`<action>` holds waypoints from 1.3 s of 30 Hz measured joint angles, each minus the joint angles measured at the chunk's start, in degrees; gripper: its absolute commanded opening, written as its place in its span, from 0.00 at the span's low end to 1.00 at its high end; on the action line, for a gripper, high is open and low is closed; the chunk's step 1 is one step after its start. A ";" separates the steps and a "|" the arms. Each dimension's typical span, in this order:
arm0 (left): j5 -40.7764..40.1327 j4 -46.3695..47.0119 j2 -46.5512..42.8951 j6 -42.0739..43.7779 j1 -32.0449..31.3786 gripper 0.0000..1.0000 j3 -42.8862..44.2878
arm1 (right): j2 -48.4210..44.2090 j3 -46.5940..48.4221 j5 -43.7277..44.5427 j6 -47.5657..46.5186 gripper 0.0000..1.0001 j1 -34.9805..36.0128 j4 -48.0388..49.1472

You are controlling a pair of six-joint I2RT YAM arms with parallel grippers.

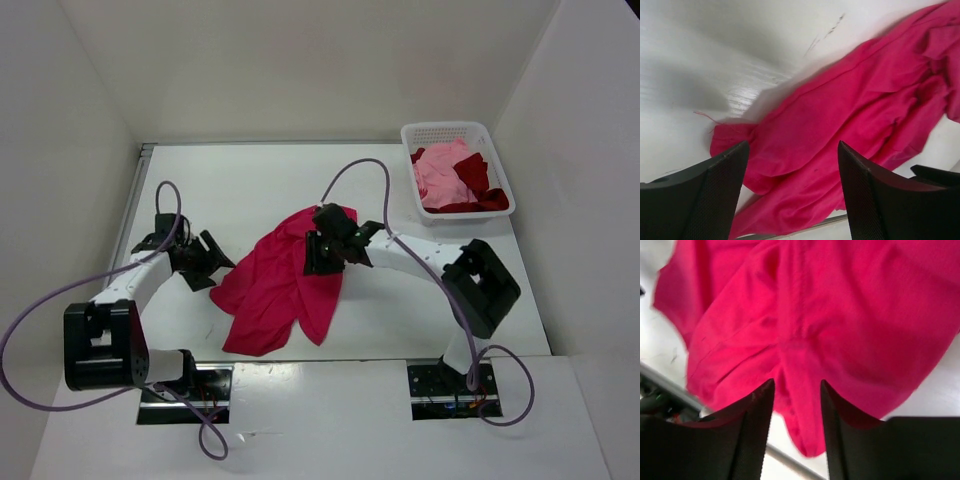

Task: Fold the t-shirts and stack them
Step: Flatten out the tshirt

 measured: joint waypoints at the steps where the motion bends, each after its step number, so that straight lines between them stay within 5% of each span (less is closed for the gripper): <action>1: -0.46 0.37 1.01 -0.35 -0.59 0.76 -0.24 | 1.38 0.81 0.57 -0.07 0.50 0.09 -0.02; 6: -3.91 2.10 5.22 -1.29 -2.84 0.63 -1.77 | 8.37 7.98 4.02 -0.83 0.50 0.07 -0.39; 11: -5.55 4.42 8.31 -2.67 -4.35 0.33 -1.75 | 12.00 13.29 6.95 -1.79 0.51 0.09 -0.55; 17: -6.10 6.82 11.30 -3.52 -6.71 0.10 0.20 | 17.55 18.34 9.53 -2.64 0.51 0.09 -0.79; 19: -6.54 6.78 11.37 -3.78 -7.26 0.03 0.87 | 19.30 19.61 10.38 -2.82 0.42 0.09 -1.18; 25: -7.04 6.84 11.28 -3.89 -7.58 0.00 4.37 | 23.17 25.07 12.20 -3.15 0.06 0.09 -2.84; 32: -7.85 4.55 5.99 -4.00 -7.58 0.00 12.26 | 17.14 23.28 13.79 -3.04 0.01 0.09 -5.18; 39: -8.28 3.69 -2.95 -4.00 -5.79 0.00 27.15 | -9.86 23.15 14.38 -6.86 0.01 -0.35 -11.61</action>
